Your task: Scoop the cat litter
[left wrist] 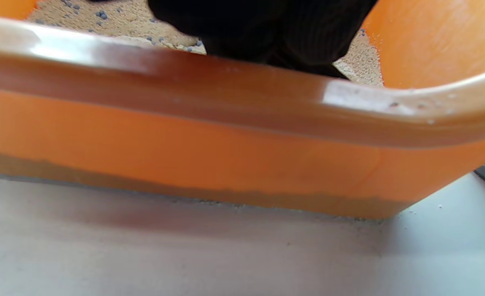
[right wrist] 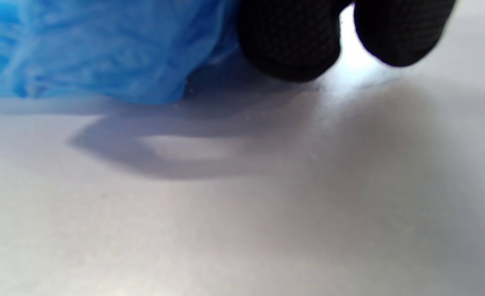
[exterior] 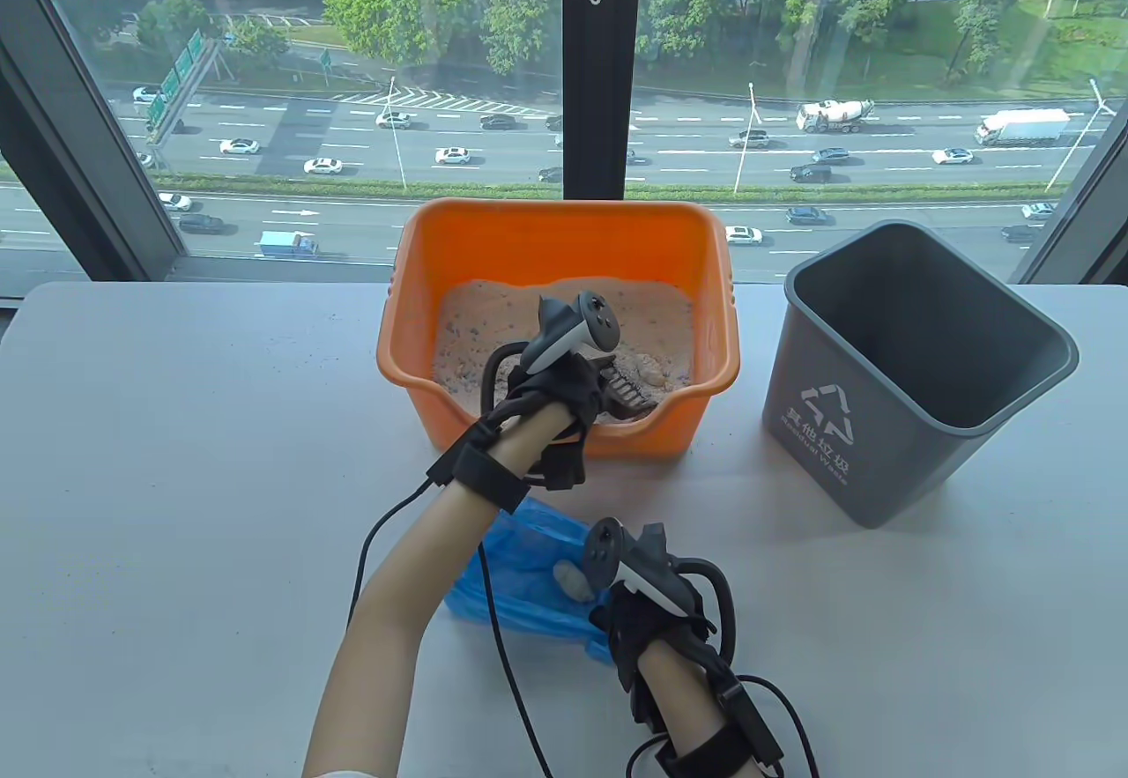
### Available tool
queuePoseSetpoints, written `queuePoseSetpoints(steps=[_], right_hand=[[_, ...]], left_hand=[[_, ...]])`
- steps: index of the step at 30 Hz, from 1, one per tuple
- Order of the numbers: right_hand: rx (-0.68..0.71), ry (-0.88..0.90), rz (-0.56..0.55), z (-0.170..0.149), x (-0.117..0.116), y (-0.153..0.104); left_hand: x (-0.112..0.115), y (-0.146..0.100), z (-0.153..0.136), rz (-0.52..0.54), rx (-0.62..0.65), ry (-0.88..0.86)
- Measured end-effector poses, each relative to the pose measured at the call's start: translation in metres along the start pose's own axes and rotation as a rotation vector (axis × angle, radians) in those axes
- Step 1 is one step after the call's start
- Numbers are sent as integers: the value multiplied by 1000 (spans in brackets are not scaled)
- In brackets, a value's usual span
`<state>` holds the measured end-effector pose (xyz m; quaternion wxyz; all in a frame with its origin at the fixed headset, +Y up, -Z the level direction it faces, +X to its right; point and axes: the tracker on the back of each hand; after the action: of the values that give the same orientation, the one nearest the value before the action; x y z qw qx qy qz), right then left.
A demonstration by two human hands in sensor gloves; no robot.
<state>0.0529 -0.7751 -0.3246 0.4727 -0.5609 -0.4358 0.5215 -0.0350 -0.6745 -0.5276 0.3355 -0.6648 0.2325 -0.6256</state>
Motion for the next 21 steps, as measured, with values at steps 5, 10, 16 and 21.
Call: queuePoseSetpoints(steps=[5,10,16,21], right_hand=[[1,-4,-4,0,0,0],[2,-4,-3,0,0,0],[1,-3,-1,0,0,0],[0,-4,-1,0,0,0]], left_hand=[[-1,20,9,5,66,-94],[-4,15,1,21,125,-163],[-14,-15,-22,132,233,-278],[-22,-49,-47,323,307,-459]])
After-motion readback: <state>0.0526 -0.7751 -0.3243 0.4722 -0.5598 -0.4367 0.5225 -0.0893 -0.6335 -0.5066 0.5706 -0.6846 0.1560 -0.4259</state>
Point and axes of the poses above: the tracker on the back of each hand, its own z axis roughly to the thumb side, its own y axis roughly from the wrist to the fingertips, x = y × z, and after that the axes turned 15 degrees about -z, right-handed
